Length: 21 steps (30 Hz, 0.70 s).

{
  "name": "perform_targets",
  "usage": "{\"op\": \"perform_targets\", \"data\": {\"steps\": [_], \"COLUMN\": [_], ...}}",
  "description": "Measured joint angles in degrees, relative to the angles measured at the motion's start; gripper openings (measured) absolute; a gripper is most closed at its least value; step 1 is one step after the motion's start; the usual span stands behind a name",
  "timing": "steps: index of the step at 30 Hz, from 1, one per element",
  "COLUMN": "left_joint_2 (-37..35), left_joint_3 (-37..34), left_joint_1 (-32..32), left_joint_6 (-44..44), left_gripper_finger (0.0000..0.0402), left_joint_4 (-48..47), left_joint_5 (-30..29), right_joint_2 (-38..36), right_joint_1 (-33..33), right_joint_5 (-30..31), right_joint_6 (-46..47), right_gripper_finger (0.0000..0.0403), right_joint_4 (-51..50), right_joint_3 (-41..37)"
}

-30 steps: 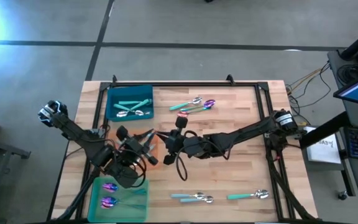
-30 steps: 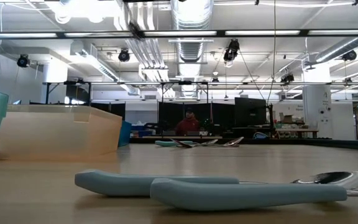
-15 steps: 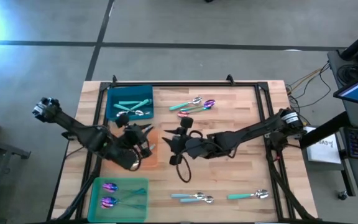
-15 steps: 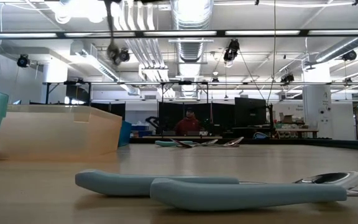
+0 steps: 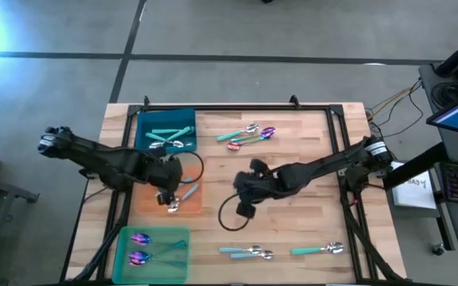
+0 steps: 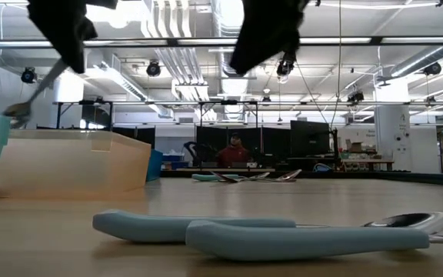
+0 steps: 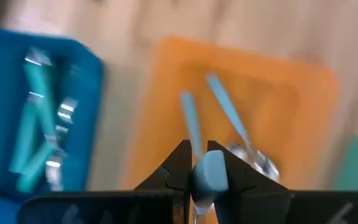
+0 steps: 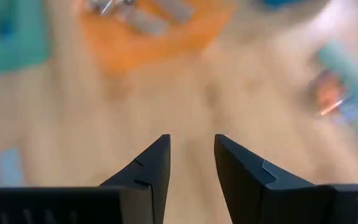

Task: Sort silverware by color (type)
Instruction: Put the blue spoon into the orange bin, then put the violet spoon into the green bin

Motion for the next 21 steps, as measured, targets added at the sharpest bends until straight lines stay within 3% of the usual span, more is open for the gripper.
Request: {"op": "perform_targets", "data": {"steps": [3,6,13,21], "left_joint_2": [0.59,1.24,4.05,7.02], "left_joint_3": [-1.28,-3.07,-5.84,-5.56], "left_joint_1": [0.42,0.4,0.4,0.4], "left_joint_6": [1.55,3.3,5.58,5.77], "left_gripper_finger": [0.0019,0.0023,0.0058,0.0087], "left_joint_4": [0.14,0.32,0.47,6.25], "left_joint_5": [6.84,9.88,10.3,9.87], "right_joint_2": [0.57,1.46,1.83,1.83], "right_joint_1": [0.25,1.15,1.79,-3.61], "right_joint_5": [-9.75,-14.66,-14.68,-12.01], "right_joint_6": [5.21,7.89,8.75,6.6], "right_gripper_finger": [0.011,0.0106,0.0102,0.0101], "right_joint_4": [-3.34,-6.09,-15.16,-21.16], "right_joint_3": [-0.2,-0.26,-0.28,-0.95]}}
